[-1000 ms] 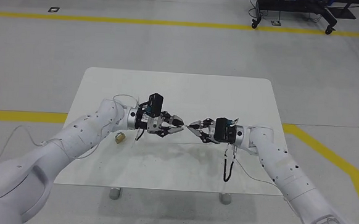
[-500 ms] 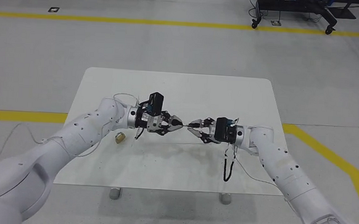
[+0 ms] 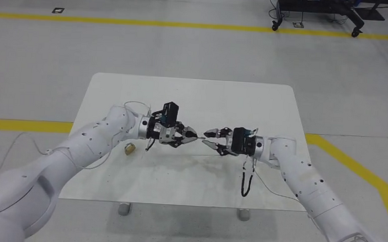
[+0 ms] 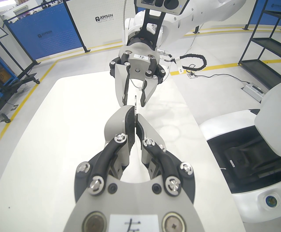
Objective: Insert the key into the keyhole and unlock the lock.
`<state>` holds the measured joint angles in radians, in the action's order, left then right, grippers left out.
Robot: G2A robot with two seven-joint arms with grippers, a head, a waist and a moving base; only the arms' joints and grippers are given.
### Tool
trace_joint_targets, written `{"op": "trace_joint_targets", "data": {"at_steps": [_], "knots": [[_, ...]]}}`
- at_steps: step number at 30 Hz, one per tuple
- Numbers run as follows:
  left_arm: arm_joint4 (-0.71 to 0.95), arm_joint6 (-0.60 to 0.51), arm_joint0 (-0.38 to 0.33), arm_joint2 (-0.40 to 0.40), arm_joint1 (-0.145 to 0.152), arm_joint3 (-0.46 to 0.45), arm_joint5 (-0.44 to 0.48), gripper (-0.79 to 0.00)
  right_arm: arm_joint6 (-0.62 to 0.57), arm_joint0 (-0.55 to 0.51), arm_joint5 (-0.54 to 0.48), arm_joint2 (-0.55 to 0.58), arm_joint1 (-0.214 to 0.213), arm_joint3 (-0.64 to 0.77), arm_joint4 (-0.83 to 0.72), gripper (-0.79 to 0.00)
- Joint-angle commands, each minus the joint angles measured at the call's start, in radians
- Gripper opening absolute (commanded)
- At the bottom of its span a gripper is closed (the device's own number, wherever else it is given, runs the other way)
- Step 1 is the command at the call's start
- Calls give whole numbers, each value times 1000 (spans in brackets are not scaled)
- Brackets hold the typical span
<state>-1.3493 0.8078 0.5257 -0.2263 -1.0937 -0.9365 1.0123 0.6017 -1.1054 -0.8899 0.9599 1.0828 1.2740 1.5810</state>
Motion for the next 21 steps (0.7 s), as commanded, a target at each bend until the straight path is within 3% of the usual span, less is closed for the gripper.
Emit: {"op": "trace_joint_targets", "data": {"at_steps": [1, 3, 5, 10, 11, 12, 13, 17, 21], "knots": [[-1, 0, -2, 3, -2, 3, 0, -785, -8, 3, -1, -4, 1, 0, -3, -628], [1, 0, -3, 6, -4, 6, 0, -785, -17, 5, -1, -8, 2, -1, -6, -674], [2, 0, -5, 9, -6, 8, 0, -785, -21, 7, 0, -11, 3, -2, -9, -785], [6, 0, -7, 14, -9, 14, 0, -785, -32, 11, -2, -17, 4, -2, -6, -785], [8, 0, -8, 15, -9, 17, 0, -730, -32, 11, -2, -18, 3, -2, -6, -785], [10, 0, -8, 15, -9, 23, 0, -400, -31, 11, -2, -18, 3, -1, -5, -785], [13, 0, -10, 16, -10, 28, 0, 0, -27, 10, -1, -18, 3, -1, -6, -785], [23, 0, -18, 16, -3, 49, 0, 0, 5, 3, 13, 0, -2, -9, -9, -785], [22, 3, -15, -11, 25, 70, -3, 0, 66, -30, 61, 56, -18, -22, -16, -785]]}}
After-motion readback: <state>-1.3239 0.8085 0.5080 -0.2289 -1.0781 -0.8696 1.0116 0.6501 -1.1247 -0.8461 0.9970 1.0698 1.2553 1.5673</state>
